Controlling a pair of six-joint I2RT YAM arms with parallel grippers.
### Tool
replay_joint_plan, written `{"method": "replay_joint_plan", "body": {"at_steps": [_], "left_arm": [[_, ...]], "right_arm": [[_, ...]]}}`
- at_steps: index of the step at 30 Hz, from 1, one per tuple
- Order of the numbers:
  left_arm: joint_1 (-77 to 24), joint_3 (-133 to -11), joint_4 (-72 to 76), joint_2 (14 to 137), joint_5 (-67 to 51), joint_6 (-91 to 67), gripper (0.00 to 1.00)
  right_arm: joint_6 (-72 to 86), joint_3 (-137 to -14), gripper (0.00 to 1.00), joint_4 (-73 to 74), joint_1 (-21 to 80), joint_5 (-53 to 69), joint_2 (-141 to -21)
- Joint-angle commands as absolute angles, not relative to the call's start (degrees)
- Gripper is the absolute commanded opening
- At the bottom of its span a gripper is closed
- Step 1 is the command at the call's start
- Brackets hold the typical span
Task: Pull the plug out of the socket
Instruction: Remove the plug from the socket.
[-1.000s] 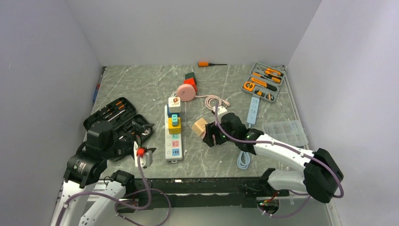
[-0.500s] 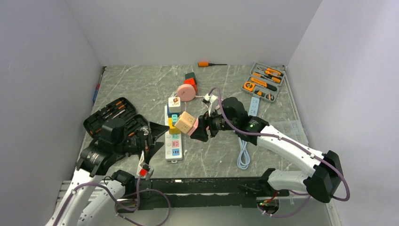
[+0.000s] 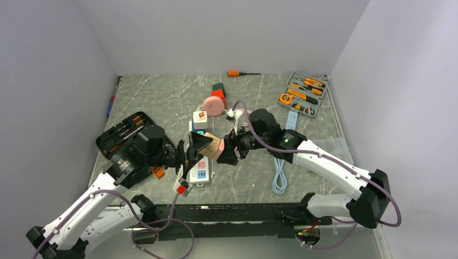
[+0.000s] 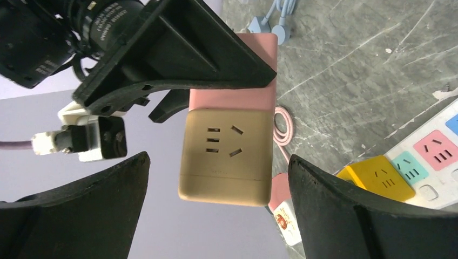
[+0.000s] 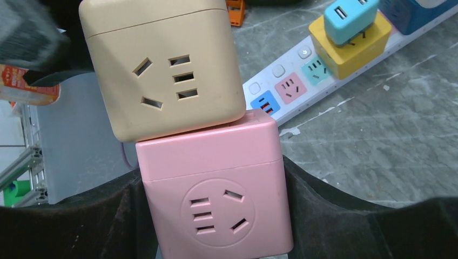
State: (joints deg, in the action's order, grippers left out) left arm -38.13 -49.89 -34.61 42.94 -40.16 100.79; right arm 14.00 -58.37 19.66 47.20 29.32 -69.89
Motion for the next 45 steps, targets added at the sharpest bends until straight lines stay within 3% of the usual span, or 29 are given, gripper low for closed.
{"method": "replay_joint_plan", "body": {"at_steps": [1,10,18,24,30,38,45], "left_arm": [[-39.71,-52.73,-33.59,44.56,-37.08,100.26,0.99],[-41.7,-54.01,-33.99,46.59,-35.26,101.63,0.99],[-45.17,-54.62,-35.34,46.78,-32.34,101.12,0.83],[-47.11,-54.22,-37.34,46.42,-30.73,103.42,0.62],[-48.12,-52.86,-34.23,45.27,-29.57,101.88,0.19],[-48.17,-50.69,-32.19,43.4,-26.74,101.08,0.0],[-48.18,-51.98,-35.43,43.84,-24.06,101.3,0.0]], "right_arm": [[11.99,-63.23,0.05,18.41,48.66,31.68,-69.78],[11.53,-64.5,0.0,18.98,51.27,33.21,-70.05],[10.84,-64.64,0.0,18.91,51.52,36.01,-71.08],[10.18,-64.71,0.0,18.72,51.55,36.56,-71.86],[10.76,-63.27,0.0,17.47,51.51,36.4,-71.33],[12.32,-59.41,0.0,16.42,51.33,34.81,-68.51],[13.27,-55.26,0.0,18.25,51.33,33.23,-64.07]]}}
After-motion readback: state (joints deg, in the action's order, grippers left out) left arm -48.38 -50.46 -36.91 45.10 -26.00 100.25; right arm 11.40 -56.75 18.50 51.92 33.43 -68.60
